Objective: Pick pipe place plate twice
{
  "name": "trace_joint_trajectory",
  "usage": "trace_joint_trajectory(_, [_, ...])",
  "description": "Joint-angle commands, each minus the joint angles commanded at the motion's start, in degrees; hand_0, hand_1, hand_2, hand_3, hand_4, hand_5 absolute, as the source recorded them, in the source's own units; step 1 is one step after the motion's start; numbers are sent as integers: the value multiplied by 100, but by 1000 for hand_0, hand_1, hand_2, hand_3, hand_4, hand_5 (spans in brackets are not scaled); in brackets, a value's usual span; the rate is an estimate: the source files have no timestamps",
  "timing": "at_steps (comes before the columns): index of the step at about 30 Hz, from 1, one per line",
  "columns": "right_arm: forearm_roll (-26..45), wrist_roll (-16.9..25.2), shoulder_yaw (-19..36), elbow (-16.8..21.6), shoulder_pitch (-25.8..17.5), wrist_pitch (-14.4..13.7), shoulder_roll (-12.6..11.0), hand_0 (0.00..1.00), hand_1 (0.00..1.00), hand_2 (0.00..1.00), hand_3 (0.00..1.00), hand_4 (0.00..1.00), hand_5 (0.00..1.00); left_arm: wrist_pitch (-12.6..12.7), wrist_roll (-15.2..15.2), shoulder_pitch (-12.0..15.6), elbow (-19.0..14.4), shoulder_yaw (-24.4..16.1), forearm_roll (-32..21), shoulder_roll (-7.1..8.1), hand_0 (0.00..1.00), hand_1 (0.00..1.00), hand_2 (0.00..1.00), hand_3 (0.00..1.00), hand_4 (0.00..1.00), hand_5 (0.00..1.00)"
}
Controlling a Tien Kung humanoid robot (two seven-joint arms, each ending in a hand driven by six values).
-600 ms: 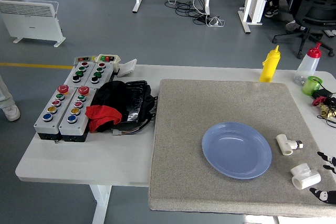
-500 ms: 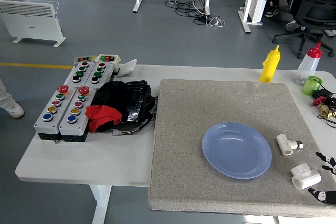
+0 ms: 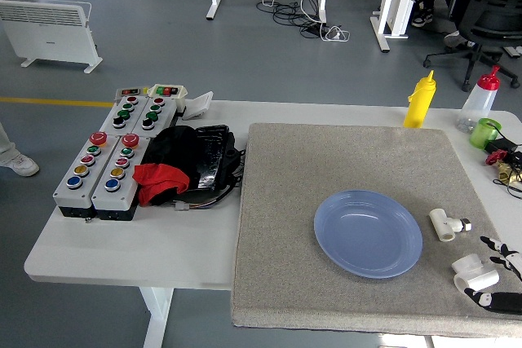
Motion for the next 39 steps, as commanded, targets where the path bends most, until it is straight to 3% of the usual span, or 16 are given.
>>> trace_joint_trajectory(11, [-465, -102, -70, -186, 164, 172, 30, 847, 832, 924, 889, 798, 271, 2, -30, -33, 8, 23, -40, 7, 734, 701, 734, 768, 393, 998])
trace_joint_trajectory(12, [-477, -102, -70, -187, 165, 175, 29, 698, 751, 822, 804, 736, 215, 2, -30, -33, 8, 23, -40, 7, 734, 701, 731, 768, 395, 998])
trace_joint_trajectory(17, [-649, -116, -80, -188, 178, 146, 23, 698, 751, 822, 804, 736, 215, -2, -34, -41, 10, 33, -50, 11, 734, 701, 731, 768, 395, 998])
trace_joint_trajectory(18, [-649, -127, -80, -196, 187, 135, 27, 477, 612, 749, 769, 637, 130, -1, -28, -44, 9, 25, -38, 9, 733, 701, 732, 768, 396, 998])
trace_joint_trajectory(23, [-659, -130, -69, -202, 190, 103, 38, 477, 612, 749, 769, 637, 130, 0, -28, -50, 8, 26, -42, 8, 733, 701, 732, 768, 396, 998])
trace_joint_trajectory(24, [-659, -127, -67, -201, 190, 100, 38, 405, 556, 708, 750, 610, 109, 0, -28, -50, 8, 25, -42, 8, 733, 700, 730, 768, 397, 998])
trace_joint_trajectory(39, [-270, 69, 22, -102, 187, -45, 27, 344, 508, 684, 731, 604, 111, -6, -27, -60, 10, 28, -33, 14, 733, 700, 728, 768, 400, 998])
